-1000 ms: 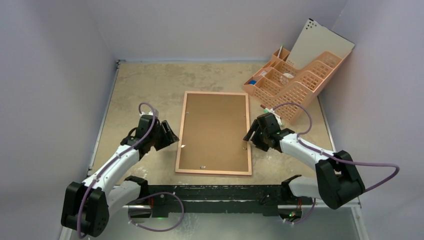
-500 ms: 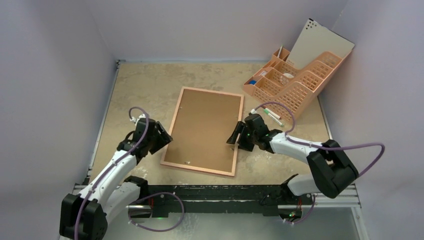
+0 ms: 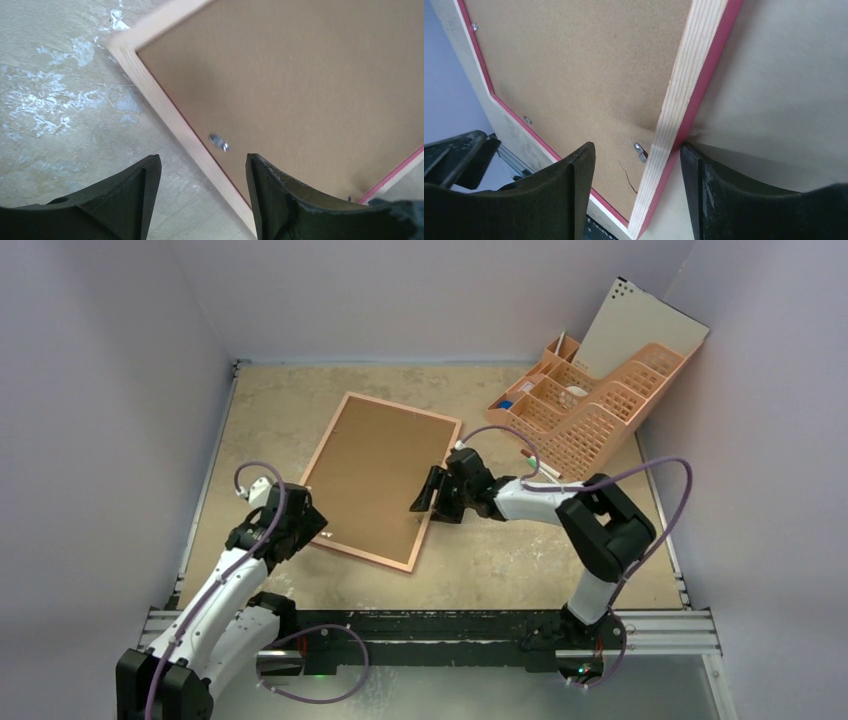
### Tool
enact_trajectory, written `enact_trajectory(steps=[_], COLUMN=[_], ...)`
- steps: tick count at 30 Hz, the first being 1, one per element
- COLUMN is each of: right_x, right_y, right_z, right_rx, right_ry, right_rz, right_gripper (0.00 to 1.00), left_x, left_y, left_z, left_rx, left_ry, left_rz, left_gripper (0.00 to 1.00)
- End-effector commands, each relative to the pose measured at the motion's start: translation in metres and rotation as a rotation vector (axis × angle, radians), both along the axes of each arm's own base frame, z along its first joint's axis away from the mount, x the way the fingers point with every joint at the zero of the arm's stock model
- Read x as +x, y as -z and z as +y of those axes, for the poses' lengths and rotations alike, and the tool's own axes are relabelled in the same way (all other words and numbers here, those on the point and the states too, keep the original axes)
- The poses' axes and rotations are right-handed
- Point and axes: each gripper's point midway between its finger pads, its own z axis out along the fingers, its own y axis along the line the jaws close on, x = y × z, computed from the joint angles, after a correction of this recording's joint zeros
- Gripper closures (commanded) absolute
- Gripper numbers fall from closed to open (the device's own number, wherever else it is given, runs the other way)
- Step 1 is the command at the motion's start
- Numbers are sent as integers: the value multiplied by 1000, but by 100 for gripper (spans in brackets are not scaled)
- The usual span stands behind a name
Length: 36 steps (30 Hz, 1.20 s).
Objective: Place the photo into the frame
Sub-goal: Adjust the photo frame at the center of the board.
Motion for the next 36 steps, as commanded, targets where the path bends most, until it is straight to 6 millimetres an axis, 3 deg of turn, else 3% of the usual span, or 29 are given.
enact_trajectory(steps=[1, 6, 12, 16, 24, 36], right_x=[18, 16, 10, 10, 13, 24], right_y=[-16, -22, -31, -38, -45, -58], right_z=[30, 11, -4, -7, -11, -2], right_rx=[51, -16, -69, -80, -96, -83], right_ry=[-63, -43, -60, -62, -59, -83], right_rz=[-70, -117, -155, -160, -190, -252], right_gripper=[35, 34, 34, 34, 34, 34], left_x=[3, 6, 23, 35, 28, 41], left_y=[12, 25, 16, 15, 27, 40], left_z=[-12, -11, 8, 9, 23, 33], left_rx=[-64, -77, 9, 21, 53, 84], left_ry=[19, -17, -91, -115, -198, -131], left_rz=[-7, -35, -110, -117, -81, -22], left_gripper=[37, 44, 41, 42, 71, 87])
